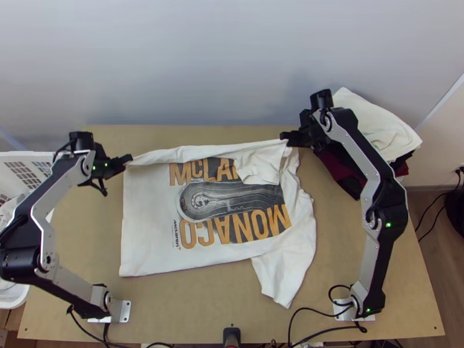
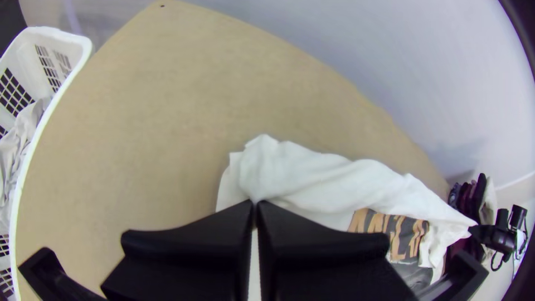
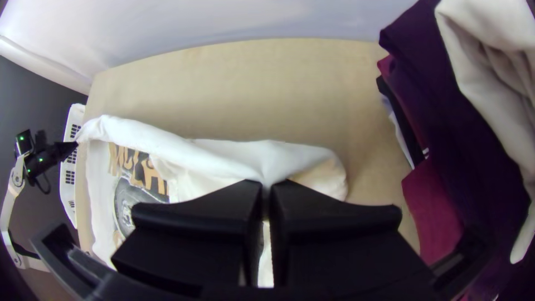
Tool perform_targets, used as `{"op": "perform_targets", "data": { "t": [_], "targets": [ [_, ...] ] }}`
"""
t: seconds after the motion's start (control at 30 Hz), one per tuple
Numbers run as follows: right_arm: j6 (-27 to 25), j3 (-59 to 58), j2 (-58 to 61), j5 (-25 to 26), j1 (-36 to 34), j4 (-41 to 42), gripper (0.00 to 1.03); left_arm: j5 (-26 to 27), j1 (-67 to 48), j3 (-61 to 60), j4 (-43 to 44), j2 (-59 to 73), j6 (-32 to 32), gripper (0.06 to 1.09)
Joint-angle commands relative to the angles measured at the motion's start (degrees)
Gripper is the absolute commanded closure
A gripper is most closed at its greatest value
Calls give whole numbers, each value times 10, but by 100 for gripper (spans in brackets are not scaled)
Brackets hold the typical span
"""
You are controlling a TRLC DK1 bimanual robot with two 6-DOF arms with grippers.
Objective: Fold the t-shirt
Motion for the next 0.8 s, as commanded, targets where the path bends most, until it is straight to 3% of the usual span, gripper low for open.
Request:
{"op": "perform_targets", "data": {
  "t": [0.0, 0.77],
  "targets": [
    [-13, -53, -50, 10, -4, 12, 100, 10, 5, -51, 19, -36, -4, 105],
    [-19, -361, -172, 39, 4, 171, 100, 25, 32, -212, 78, -99, 29, 105]
  ]
}}
